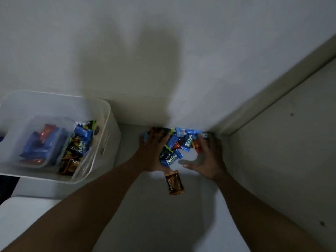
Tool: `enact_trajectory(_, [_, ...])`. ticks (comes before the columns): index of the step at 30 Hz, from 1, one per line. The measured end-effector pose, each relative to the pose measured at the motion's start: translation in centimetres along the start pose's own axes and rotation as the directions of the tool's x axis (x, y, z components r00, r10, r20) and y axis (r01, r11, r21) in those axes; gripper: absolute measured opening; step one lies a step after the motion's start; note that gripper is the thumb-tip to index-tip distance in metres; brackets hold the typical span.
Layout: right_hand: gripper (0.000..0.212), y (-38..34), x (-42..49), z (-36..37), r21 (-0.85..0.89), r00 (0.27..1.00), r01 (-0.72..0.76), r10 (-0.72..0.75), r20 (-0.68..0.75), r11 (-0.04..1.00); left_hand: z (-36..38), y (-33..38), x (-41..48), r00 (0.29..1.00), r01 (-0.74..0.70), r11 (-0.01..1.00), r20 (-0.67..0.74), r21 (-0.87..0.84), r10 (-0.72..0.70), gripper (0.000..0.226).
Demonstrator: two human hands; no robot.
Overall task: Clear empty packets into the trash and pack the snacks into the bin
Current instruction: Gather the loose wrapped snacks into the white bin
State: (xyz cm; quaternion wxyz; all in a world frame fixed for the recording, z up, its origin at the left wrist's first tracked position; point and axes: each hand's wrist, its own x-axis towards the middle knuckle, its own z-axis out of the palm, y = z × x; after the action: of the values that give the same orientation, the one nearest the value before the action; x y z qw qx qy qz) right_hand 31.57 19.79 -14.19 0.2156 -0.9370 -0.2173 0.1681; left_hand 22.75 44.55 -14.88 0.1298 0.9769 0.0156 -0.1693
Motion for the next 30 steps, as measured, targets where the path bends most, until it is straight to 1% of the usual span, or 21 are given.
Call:
enact_trajectory(1, [0.135, -0.3, -0.4, 0.7, 0.049, 0.998, 0.01, -0.013, 0.067, 0.999, 0.7, -0.1, 0.2, 1.0, 0.0, 1.0, -0.014, 0.02, 0.001, 0.141])
enact_trajectory(2, [0.139, -0.9, -0.8, 1.2, 0.049, 0.991, 0.034, -0.04, 0.131, 0.998, 1.3, -0.2, 0.3, 1.0, -0.005, 0.999, -0.026, 0.042, 0.006, 0.134])
enact_trajectory(3, [0.143, -1.1, -1.0, 2.1, 0.014, 0.984, 0.082, -0.083, 0.158, 0.997, 1.8, -0.3, 0.4, 0.999, -0.01, 0.998, -0.034, 0.055, 0.012, 0.128])
enact_trajectory(5, [0.144, -1.5, -1.7, 3.4, -0.139, 0.968, 0.204, -0.178, 0.18, 0.969, 2.4, -0.4, 0.4, 0.998, -0.018, 0.999, -0.064, 0.045, 0.021, 0.119])
enact_trajectory(7, [0.139, -1.5, -2.4, 4.6, -0.186, 0.96, 0.253, -0.222, 0.169, 0.949, 2.5, -0.3, 0.4, 0.995, -0.013, 1.0, -0.095, 0.023, 0.015, 0.115])
enact_trajectory(10, [0.125, -1.7, -2.5, 5.1, -0.15, 0.981, 0.183, -0.171, 0.09, 0.972, 2.4, -0.2, 0.5, 0.988, -0.017, 1.0, -0.152, 0.016, 0.019, 0.102])
enact_trajectory(12, [0.124, -1.6, -1.8, 5.1, -0.11, 0.988, 0.155, -0.151, 0.04, 0.982, 2.1, -0.2, 0.7, 0.978, -0.011, 1.0, -0.209, 0.007, 0.012, 0.094])
enact_trajectory(15, [0.118, -1.1, -0.8, 4.3, -0.083, 0.99, 0.135, -0.137, -0.02, 0.987, 1.8, -0.3, 1.1, 0.966, -0.006, 1.0, -0.258, 0.026, 0.012, 0.092])
enact_trajectory(17, [0.114, -0.9, -0.2, 3.8, -0.116, 0.991, 0.128, -0.13, -0.008, 0.985, 2.0, -0.5, 1.4, 0.962, -0.024, 0.999, -0.27, 0.031, 0.032, 0.091])
enact_trajectory(19, [0.108, -0.9, 0.5, 3.5, -0.191, 0.977, 0.212, -0.209, 0.036, 0.958, 2.5, -0.5, 1.4, 0.957, -0.029, 1.0, -0.29, 0.01, 0.031, 0.086])
enact_trajectory(21, [0.113, -1.1, 1.3, 3.6, -0.255, 0.957, 0.28, -0.25, 0.145, 0.925, 2.9, -0.4, 1.6, 0.953, -0.018, 1.0, -0.302, -0.014, 0.013, 0.082])
enact_trajectory(23, [0.119, -1.3, 2.0, 3.9, -0.299, 0.951, 0.288, -0.235, 0.2, 0.91, 3.4, -0.4, 1.8, 0.956, -0.019, 1.0, -0.295, -0.019, 0.013, 0.08])
enact_trajectory(26, [0.115, -1.3, 2.8, 4.2, -0.351, 0.959, 0.272, -0.223, 0.174, 0.896, 3.6, -0.9, 2.2, 0.959, -0.021, 1.0, -0.283, 0.022, 0.026, 0.075])
enact_trajectory(30, [0.108, -0.9, 3.8, 4.3, -0.321, 0.958, 0.288, -0.269, 0.103, 0.902, 3.7, -0.9, 2.5, 0.959, -0.021, 0.999, -0.281, 0.043, 0.032, 0.07])
